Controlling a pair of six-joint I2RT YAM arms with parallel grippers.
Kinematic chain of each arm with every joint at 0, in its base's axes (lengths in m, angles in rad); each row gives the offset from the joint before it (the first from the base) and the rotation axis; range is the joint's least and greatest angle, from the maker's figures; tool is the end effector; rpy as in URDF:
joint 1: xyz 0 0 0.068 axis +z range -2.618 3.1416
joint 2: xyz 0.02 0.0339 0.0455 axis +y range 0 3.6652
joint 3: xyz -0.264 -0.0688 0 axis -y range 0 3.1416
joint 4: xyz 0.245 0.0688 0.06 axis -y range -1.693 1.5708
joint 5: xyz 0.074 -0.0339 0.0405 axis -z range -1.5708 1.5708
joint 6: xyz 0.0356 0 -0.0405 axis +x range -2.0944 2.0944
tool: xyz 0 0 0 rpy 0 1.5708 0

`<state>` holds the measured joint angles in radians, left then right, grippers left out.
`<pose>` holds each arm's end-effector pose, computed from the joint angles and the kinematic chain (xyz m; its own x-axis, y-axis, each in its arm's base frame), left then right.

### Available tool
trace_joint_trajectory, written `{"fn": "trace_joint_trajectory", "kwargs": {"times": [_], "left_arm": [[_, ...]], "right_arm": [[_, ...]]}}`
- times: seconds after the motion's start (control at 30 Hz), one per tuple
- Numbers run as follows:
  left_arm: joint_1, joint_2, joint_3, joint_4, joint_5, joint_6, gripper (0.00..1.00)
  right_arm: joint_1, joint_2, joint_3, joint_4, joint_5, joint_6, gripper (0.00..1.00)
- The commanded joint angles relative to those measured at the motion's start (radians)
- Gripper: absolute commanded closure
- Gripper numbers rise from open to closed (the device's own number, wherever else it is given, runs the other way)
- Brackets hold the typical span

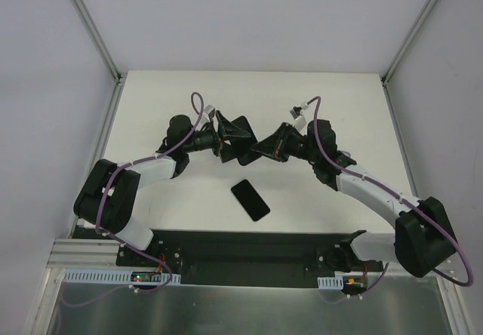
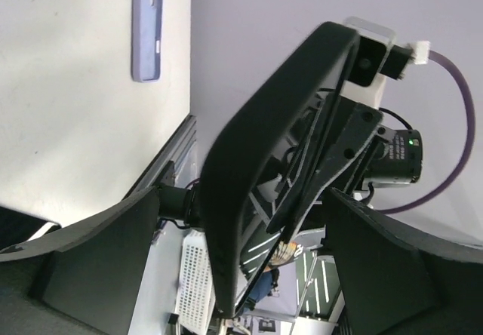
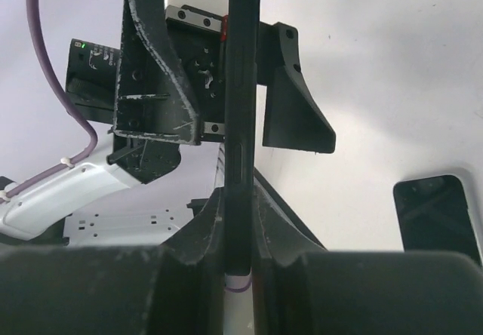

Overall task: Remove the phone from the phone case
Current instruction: Adjust the phone.

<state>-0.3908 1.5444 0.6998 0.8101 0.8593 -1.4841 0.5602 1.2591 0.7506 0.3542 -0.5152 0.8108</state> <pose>0.2835 -0.1460 0.2307 -0.9478 -0.3131 -0.0605 0.0504 0.0404 -0.9979 0.2330 0.1668 0.2818 -0.7238 0.2906 -0.6258 -0.5083 0.3888 0.7684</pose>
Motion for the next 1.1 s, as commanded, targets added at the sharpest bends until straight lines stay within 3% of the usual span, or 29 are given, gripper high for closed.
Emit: {"fn": "trace_joint_trajectory", "kwargs": {"times": [0.0,0.3,0.4,0.47,0.57,0.6,0.7,1.07], "left_arm": [[0.009,-0.017,0.006,0.168,0.023,-0.057,0.17],[0.009,-0.01,-0.032,0.259,-0.012,-0.111,0.56],[0.009,-0.007,-0.039,0.271,-0.023,-0.12,0.78],[0.009,-0.004,-0.037,0.273,-0.023,-0.122,1.0],[0.009,-0.003,-0.037,0.284,-0.029,-0.134,1.0],[0.009,-0.001,-0.04,0.293,-0.032,-0.14,1.0],[0.01,0.009,-0.043,0.336,-0.032,-0.165,1.0],[0.012,0.019,-0.034,0.379,-0.039,-0.194,1.0]], "right_arm": [[-0.002,0.01,0.007,0.2,-0.055,0.087,0.99],[-0.009,0.006,-0.083,0.2,-0.005,0.139,0.99],[-0.011,0.02,-0.088,0.21,-0.012,0.154,0.99],[-0.011,0.031,-0.086,0.216,-0.019,0.163,0.99],[-0.016,0.054,-0.071,0.216,-0.048,0.179,0.97],[-0.028,0.06,-0.066,0.218,-0.061,0.192,0.87],[-0.065,0.048,-0.069,0.22,-0.086,0.209,0.7],[-0.148,-0.033,-0.097,0.235,-0.213,0.284,0.7]]}}
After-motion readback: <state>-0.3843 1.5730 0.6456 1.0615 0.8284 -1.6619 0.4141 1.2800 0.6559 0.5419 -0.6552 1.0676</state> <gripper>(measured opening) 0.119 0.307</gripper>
